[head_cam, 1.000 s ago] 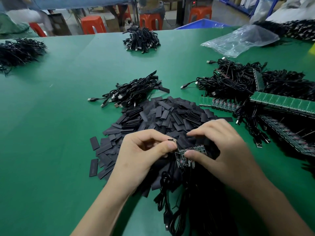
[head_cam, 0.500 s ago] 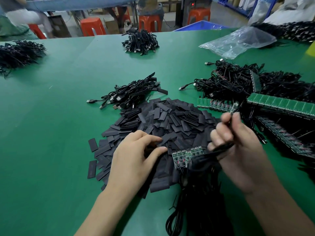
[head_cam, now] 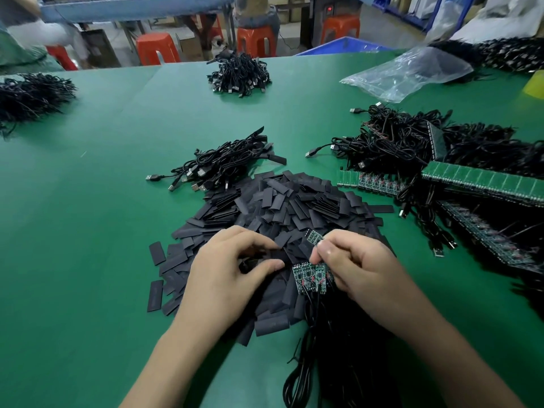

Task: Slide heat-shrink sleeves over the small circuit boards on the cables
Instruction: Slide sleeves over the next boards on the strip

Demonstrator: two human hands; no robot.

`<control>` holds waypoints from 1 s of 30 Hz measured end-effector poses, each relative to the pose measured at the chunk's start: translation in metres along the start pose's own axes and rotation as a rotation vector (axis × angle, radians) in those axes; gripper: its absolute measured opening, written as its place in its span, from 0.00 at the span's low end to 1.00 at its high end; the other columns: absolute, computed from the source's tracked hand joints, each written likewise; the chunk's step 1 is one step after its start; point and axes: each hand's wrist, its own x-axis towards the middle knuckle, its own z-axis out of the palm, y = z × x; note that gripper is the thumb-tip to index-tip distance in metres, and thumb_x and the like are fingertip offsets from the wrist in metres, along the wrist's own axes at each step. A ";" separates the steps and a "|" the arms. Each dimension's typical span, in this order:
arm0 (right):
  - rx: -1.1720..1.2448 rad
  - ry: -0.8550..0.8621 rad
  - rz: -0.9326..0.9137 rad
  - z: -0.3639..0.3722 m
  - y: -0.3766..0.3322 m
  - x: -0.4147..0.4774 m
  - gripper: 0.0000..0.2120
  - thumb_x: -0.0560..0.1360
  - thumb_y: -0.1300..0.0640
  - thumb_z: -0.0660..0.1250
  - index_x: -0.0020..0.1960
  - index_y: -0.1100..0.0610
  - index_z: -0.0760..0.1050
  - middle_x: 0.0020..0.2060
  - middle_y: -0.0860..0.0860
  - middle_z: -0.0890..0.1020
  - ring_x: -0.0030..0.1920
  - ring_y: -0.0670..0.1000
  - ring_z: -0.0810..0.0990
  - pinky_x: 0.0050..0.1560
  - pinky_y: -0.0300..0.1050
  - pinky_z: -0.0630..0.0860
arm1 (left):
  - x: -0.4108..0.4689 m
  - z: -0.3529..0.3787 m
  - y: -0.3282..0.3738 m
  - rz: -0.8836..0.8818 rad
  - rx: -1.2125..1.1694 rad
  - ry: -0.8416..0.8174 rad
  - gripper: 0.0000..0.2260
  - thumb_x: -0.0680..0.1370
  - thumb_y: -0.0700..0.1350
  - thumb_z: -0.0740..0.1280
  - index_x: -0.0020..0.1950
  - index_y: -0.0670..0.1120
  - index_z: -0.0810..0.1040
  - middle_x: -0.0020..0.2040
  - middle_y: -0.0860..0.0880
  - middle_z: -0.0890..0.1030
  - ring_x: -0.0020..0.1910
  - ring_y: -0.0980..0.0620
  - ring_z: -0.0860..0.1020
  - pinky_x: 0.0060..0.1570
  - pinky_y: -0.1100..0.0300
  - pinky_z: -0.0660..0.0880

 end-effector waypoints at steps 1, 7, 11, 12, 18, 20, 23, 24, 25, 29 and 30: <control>-0.036 0.018 -0.019 0.001 0.001 -0.001 0.16 0.79 0.40 0.61 0.45 0.51 0.78 0.26 0.46 0.68 0.28 0.44 0.65 0.29 0.42 0.63 | 0.001 -0.004 -0.001 -0.027 -0.062 0.006 0.08 0.69 0.52 0.79 0.46 0.59 0.84 0.44 0.60 0.82 0.47 0.60 0.81 0.50 0.63 0.76; 0.004 0.067 -0.032 0.005 -0.001 -0.001 0.07 0.78 0.47 0.71 0.48 0.51 0.80 0.32 0.41 0.80 0.32 0.38 0.75 0.35 0.29 0.69 | 0.002 -0.016 0.004 -0.134 -0.603 -0.013 0.08 0.71 0.47 0.78 0.48 0.51 0.84 0.42 0.43 0.83 0.38 0.53 0.78 0.40 0.66 0.77; 0.059 0.035 -0.030 0.006 -0.003 -0.002 0.15 0.73 0.41 0.71 0.55 0.49 0.81 0.39 0.53 0.85 0.40 0.56 0.82 0.46 0.51 0.80 | -0.004 -0.006 0.013 -0.096 -0.818 -0.208 0.09 0.71 0.46 0.78 0.48 0.48 0.82 0.45 0.35 0.81 0.39 0.50 0.76 0.40 0.66 0.74; 0.058 0.034 -0.033 0.006 -0.003 -0.002 0.14 0.73 0.41 0.71 0.53 0.49 0.81 0.37 0.53 0.83 0.37 0.56 0.80 0.43 0.53 0.79 | -0.005 -0.003 0.014 -0.080 -0.823 -0.225 0.08 0.72 0.44 0.78 0.48 0.47 0.81 0.44 0.39 0.82 0.38 0.53 0.76 0.41 0.67 0.74; -0.008 0.034 -0.078 0.005 -0.003 -0.004 0.08 0.80 0.53 0.70 0.42 0.52 0.78 0.28 0.47 0.72 0.31 0.42 0.68 0.32 0.39 0.65 | -0.009 0.003 0.015 0.135 -0.397 -0.078 0.09 0.72 0.45 0.78 0.49 0.52 0.82 0.41 0.52 0.82 0.38 0.56 0.79 0.44 0.66 0.75; 0.002 0.019 -0.067 0.005 -0.005 -0.004 0.07 0.80 0.52 0.70 0.43 0.52 0.80 0.29 0.50 0.75 0.31 0.43 0.70 0.33 0.40 0.66 | -0.009 0.005 0.018 0.302 -0.191 -0.006 0.11 0.73 0.48 0.78 0.54 0.50 0.84 0.45 0.58 0.83 0.43 0.57 0.81 0.47 0.66 0.76; 0.001 0.010 -0.062 0.006 -0.007 -0.004 0.08 0.78 0.49 0.68 0.43 0.52 0.79 0.30 0.50 0.76 0.31 0.42 0.71 0.33 0.37 0.67 | -0.010 0.012 0.020 0.388 -0.101 0.096 0.11 0.75 0.49 0.76 0.55 0.46 0.87 0.49 0.55 0.84 0.48 0.58 0.82 0.50 0.65 0.76; 0.000 0.009 -0.060 0.006 -0.008 -0.004 0.09 0.78 0.48 0.68 0.43 0.51 0.79 0.30 0.51 0.76 0.31 0.42 0.71 0.33 0.36 0.67 | -0.010 0.014 0.020 0.372 -0.113 0.114 0.11 0.75 0.48 0.76 0.55 0.46 0.87 0.49 0.55 0.84 0.48 0.58 0.82 0.50 0.65 0.76; 0.008 0.008 -0.055 0.006 -0.008 -0.003 0.10 0.79 0.46 0.67 0.44 0.51 0.79 0.29 0.49 0.75 0.31 0.42 0.70 0.32 0.36 0.67 | -0.010 0.014 0.020 0.346 -0.140 0.122 0.11 0.75 0.48 0.76 0.55 0.47 0.87 0.50 0.56 0.85 0.49 0.58 0.82 0.51 0.65 0.76; 0.134 -0.022 0.026 0.002 -0.004 -0.002 0.19 0.82 0.41 0.57 0.44 0.51 0.78 0.28 0.47 0.65 0.28 0.48 0.63 0.30 0.45 0.62 | -0.008 0.010 0.017 0.194 -0.272 0.136 0.11 0.73 0.46 0.77 0.54 0.52 0.87 0.49 0.59 0.86 0.51 0.59 0.83 0.52 0.68 0.75; 0.116 -0.028 0.030 0.000 -0.003 -0.002 0.19 0.83 0.43 0.56 0.42 0.52 0.77 0.28 0.47 0.65 0.28 0.48 0.63 0.30 0.46 0.61 | -0.007 0.008 0.016 0.167 -0.289 0.139 0.10 0.72 0.45 0.77 0.54 0.52 0.87 0.49 0.60 0.86 0.50 0.59 0.84 0.52 0.69 0.74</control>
